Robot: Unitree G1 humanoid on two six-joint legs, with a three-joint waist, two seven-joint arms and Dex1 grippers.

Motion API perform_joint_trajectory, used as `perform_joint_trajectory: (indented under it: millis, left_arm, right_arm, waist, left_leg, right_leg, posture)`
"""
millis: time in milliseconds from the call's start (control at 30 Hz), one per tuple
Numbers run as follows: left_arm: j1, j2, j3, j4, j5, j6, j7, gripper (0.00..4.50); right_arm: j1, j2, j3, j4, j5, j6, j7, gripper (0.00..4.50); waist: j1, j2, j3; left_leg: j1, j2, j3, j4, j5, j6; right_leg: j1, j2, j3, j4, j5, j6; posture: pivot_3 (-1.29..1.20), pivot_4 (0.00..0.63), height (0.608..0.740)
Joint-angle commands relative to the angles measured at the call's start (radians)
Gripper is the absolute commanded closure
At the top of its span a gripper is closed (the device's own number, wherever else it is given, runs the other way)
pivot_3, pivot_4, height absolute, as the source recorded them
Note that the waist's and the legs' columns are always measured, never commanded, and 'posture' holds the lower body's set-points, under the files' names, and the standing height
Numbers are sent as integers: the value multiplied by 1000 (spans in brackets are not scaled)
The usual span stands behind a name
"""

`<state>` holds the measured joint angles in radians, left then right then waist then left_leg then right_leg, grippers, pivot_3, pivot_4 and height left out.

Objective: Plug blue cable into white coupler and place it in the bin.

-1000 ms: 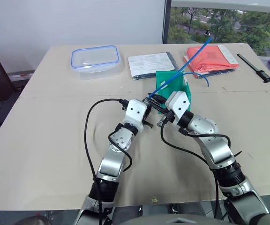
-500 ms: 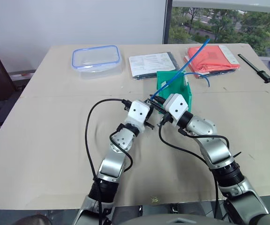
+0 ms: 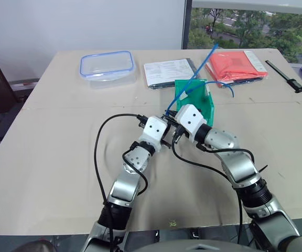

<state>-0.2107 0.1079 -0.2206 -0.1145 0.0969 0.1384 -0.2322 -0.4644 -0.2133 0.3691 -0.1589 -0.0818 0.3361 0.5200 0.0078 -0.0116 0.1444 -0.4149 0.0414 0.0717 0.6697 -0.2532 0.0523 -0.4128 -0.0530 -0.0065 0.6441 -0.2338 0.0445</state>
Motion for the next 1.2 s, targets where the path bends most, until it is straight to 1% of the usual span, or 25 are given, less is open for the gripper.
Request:
perform_joint_trajectory:
  millis: [33,67,133,267,333,467,500,533,600,700,800,900,967,1000,1100,1133,1200]
  left_arm:
    - [-50,-40,-4,-127,-31,-59,3,4116]
    - [-51,-45,-4,-130,-33,-56,2,4116]
    - [-47,-52,-1,-131,-37,-46,0,4116]
    - [-35,-51,16,-123,-45,-31,-6,4116]
    - [-30,-45,18,-117,-50,-24,-15,4116]
    - [-29,-31,14,-107,-61,-16,-41,4116]
    - [-30,-30,13,-105,-65,-17,-45,3101]
    - [-33,-29,14,-105,-72,-16,-54,2788]
    - [-35,-22,16,-110,-81,-11,-70,1911]
    - [-21,4,32,-156,-107,25,-100,1911]
    - [8,52,67,-263,-184,121,-154,1911]
    - [11,98,138,-371,-311,280,-193,1911]
    - [-8,140,187,-426,-392,389,-216,1911]
    - [-22,155,209,-444,-429,439,-218,1911]
    - [-146,210,311,-464,-556,635,-197,1911]
    - [-182,223,331,-464,-581,680,-187,1911]
    - [-239,239,354,-460,-616,755,-167,1911]
  right_arm:
    - [48,-49,70,81,-42,178,48,4500]
    - [52,-45,68,80,-41,192,38,4500]
    - [55,-4,26,62,-5,145,4,4500]
    - [45,86,-91,6,87,-40,-49,4500]
    - [39,94,-120,-10,110,-113,-44,4500]
    - [28,74,-128,0,103,-137,-40,4500]
    - [26,66,-126,4,99,-141,-37,4500]
    - [23,61,-127,7,102,-147,-31,4500]
    - [18,58,-135,7,117,-155,-20,4500]
    - [7,45,-164,-9,161,-138,7,4500]
    - [-24,5,-222,-49,266,-58,78,4500]
    - [-95,-30,-321,-81,431,96,119,4500]
    - [-168,-57,-387,-54,504,186,115,4500]
    - [-201,-67,-413,-28,529,227,103,4500]
    - [-350,-126,-447,229,522,377,79,4500]
    - [-386,-132,-452,298,524,406,77,4500]
    - [-444,-132,-455,424,517,406,85,4500]
  waist:
    - [2,0,0]
    - [3,0,0]
    - [2,0,0]
    - [2,0,0]
    - [2,0,0]
    - [2,0,0]
    - [2,0,0]
    - [3,0,0]
    - [2,0,0]
    - [0,0,0]
    - [-7,0,1]
    - [-13,0,1]
    - [-18,0,1]
    - [-19,0,1]
    - [-19,-1,2]
    - [-19,-2,2]
    - [-20,-3,2]
  left_leg:
    - [0,0,0,0,0,0]
    - [0,0,0,0,0,0]
    - [0,0,0,0,0,0]
    - [0,0,0,0,0,0]
    - [0,0,0,0,0,0]
    - [0,0,0,0,0,0]
    - [0,0,0,0,0,0]
    - [0,0,0,0,0,0]
    - [0,0,0,0,0,0]
    - [0,0,0,0,0,0]
    - [0,0,0,0,0,0]
    - [0,4,0,0,0,0]
    - [0,4,0,0,0,0]
    - [0,5,0,0,0,0]
    - [1,4,0,1,0,0]
    - [1,3,-1,1,0,0]
    - [1,0,-1,1,1,-1]
  right_leg:
    - [0,0,0,0,0,0]
    - [0,0,0,0,0,0]
    - [0,0,0,0,0,0]
    - [0,0,0,0,0,0]
    - [0,0,0,0,0,0]
    - [0,0,0,0,0,0]
    - [0,0,0,0,0,0]
    - [0,0,0,0,0,0]
    - [0,0,0,0,0,0]
    - [0,0,0,0,0,0]
    - [0,1,0,0,0,0]
    - [0,0,0,0,0,0]
    - [0,0,0,1,0,0]
    - [0,0,0,1,0,0]
    - [0,1,0,2,0,0]
    - [1,1,0,2,0,0]
    - [1,1,0,1,0,0]
  posture:
    - [0,150,740]
    - [0,150,740]
    - [0,150,740]
    - [0,150,740]
    - [0,150,740]
    - [0,150,740]
    - [0,150,740]
    - [0,150,740]
    - [0,150,740]
    - [0,150,740]
    - [0,150,740]
    - [0,150,740]
    - [0,150,740]
    - [0,150,740]
    - [0,150,740]
    - [0,150,740]
    - [0,150,740]
